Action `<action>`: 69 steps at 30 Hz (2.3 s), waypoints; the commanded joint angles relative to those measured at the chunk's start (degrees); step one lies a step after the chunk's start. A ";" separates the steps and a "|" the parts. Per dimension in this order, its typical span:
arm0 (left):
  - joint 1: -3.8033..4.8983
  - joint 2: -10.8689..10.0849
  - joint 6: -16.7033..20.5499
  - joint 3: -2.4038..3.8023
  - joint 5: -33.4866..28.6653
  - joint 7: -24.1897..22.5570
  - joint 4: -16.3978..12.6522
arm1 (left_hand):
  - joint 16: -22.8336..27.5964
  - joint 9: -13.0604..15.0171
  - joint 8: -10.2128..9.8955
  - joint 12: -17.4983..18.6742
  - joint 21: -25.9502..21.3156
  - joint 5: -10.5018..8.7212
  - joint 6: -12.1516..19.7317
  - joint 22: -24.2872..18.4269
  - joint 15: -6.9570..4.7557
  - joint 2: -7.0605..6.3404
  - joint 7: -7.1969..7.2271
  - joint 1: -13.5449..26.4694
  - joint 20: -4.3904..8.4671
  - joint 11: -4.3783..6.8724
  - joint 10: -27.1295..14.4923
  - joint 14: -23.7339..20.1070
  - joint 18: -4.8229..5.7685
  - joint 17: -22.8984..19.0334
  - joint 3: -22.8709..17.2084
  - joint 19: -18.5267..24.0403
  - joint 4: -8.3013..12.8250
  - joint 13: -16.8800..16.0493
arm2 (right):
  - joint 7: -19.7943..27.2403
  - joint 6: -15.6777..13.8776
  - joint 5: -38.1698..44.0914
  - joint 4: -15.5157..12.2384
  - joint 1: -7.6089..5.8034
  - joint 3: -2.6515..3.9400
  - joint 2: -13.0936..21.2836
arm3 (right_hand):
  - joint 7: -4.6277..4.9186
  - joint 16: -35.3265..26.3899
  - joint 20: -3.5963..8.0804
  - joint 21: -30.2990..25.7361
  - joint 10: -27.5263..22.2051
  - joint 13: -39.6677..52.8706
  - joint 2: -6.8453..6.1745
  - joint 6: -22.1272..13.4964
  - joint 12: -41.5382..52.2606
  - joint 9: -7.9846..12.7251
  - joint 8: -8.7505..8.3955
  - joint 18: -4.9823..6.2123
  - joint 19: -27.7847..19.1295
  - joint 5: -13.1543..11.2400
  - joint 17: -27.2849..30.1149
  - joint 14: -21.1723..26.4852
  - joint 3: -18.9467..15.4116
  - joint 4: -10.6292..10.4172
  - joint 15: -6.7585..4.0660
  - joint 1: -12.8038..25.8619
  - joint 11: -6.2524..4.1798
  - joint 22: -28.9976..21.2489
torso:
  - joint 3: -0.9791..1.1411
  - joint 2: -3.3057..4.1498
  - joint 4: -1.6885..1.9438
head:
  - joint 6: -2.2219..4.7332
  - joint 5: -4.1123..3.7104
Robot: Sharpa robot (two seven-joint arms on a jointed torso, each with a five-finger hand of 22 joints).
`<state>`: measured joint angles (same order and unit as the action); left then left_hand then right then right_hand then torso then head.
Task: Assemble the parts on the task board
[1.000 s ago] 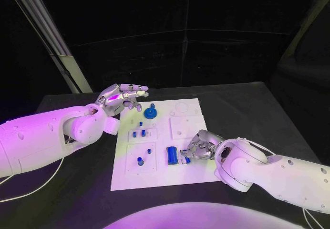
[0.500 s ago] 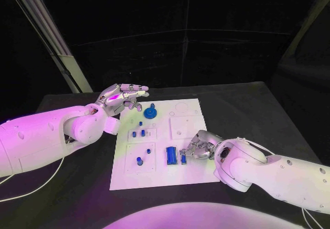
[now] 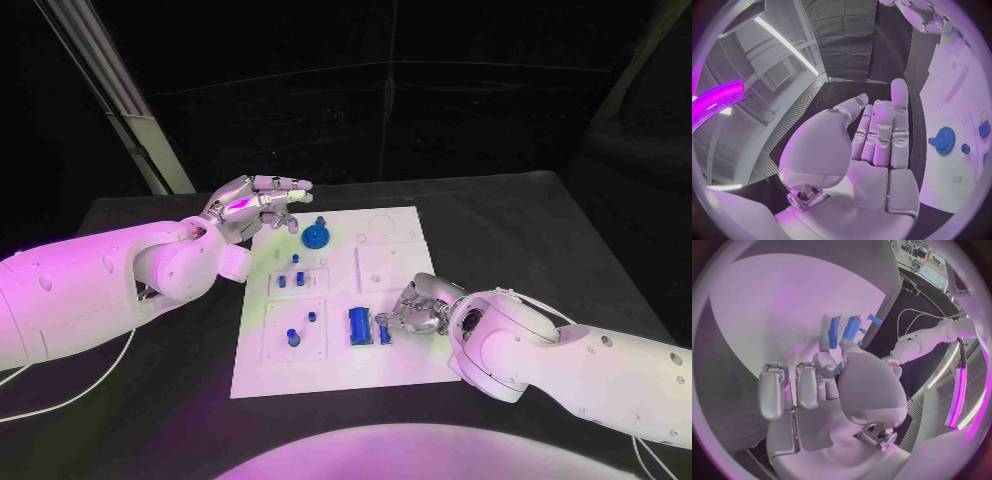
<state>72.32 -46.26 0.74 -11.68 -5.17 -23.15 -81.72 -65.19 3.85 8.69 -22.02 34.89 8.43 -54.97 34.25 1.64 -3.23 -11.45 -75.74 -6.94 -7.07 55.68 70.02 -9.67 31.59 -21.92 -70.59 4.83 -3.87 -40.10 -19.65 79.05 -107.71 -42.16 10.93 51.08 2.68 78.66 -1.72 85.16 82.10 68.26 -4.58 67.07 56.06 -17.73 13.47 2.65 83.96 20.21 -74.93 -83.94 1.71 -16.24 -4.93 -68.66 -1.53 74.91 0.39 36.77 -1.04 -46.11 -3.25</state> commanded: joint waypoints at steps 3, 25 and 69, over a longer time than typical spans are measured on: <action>0.08 0.09 -0.83 0.04 -0.04 0.21 0.01 | -0.28 0.00 0.38 -0.18 -0.02 0.20 0.48 -0.10 0.11 -0.11 0.02 0.30 -0.17 0.01 -0.22 -0.40 -0.73 -0.06 0.00 0.06 0.27 0.06 | 0.63 0.97 0.37 -0.40 -0.07 0.01 -0.04 | 0.15 -0.24 0.24 -0.08 0.19 0.21 0.05 -0.31 -0.52 -0.56 -0.49 -0.57 0.98 -4.72 -0.18 -3.26 -2.39 -0.13 -0.05 1.13 0.09 7.23 | 0.01 0.00 -0.04 | 0.04 -0.04; 0.06 0.21 -1.07 0.03 -0.04 0.33 0.11 | -0.27 0.00 0.41 -0.23 -0.03 0.20 0.55 -0.10 0.15 -0.09 -0.01 0.38 -0.20 -0.03 -0.31 -0.49 -0.72 -0.19 -0.01 0.10 0.26 0.06 | 1.84 -2.46 1.63 0.26 -0.07 0.01 1.27 | 0.24 -0.66 0.11 -0.36 0.13 0.80 6.15 -0.66 -1.02 -2.23 -1.29 -0.47 0.77 -8.93 0.10 -3.25 -8.07 -0.53 0.06 5.53 0.21 6.95 | -0.02 0.01 0.07 | 0.38 -0.21; 0.07 0.25 -1.32 0.03 -0.03 0.62 0.20 | -0.31 0.00 0.43 -0.24 -0.04 0.19 0.58 -0.10 0.16 -0.08 -0.03 0.45 -0.21 -0.04 -0.34 -0.48 -0.72 -0.15 0.01 0.11 0.22 0.06 | 2.07 -1.37 2.77 1.70 -0.09 0.03 0.04 | 0.46 -1.08 0.16 -0.62 -0.03 1.22 6.69 -0.93 -1.93 -3.95 -2.33 -0.41 0.59 -10.39 0.37 -3.18 -11.04 4.34 0.11 -5.43 0.33 6.78 | -0.02 -0.04 -0.03 | 0.04 -0.26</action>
<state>72.31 -46.07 0.23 -11.69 -5.16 -22.84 -81.49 -65.19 3.85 8.92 -22.02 34.89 8.43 -54.76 34.24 1.85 -3.23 -11.66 -75.74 -6.94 -7.07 55.69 69.82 -9.66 31.45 -21.92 -70.59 4.83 -3.87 -39.00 -19.38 81.24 -105.92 -42.19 10.96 51.13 3.21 77.87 -1.73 84.80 82.09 69.52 1.90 66.54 54.36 -21.60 11.47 2.64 83.96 10.01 -74.60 -83.94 -9.06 -11.99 -4.92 -74.82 -1.53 74.90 0.38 36.73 -1.08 -46.13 -3.50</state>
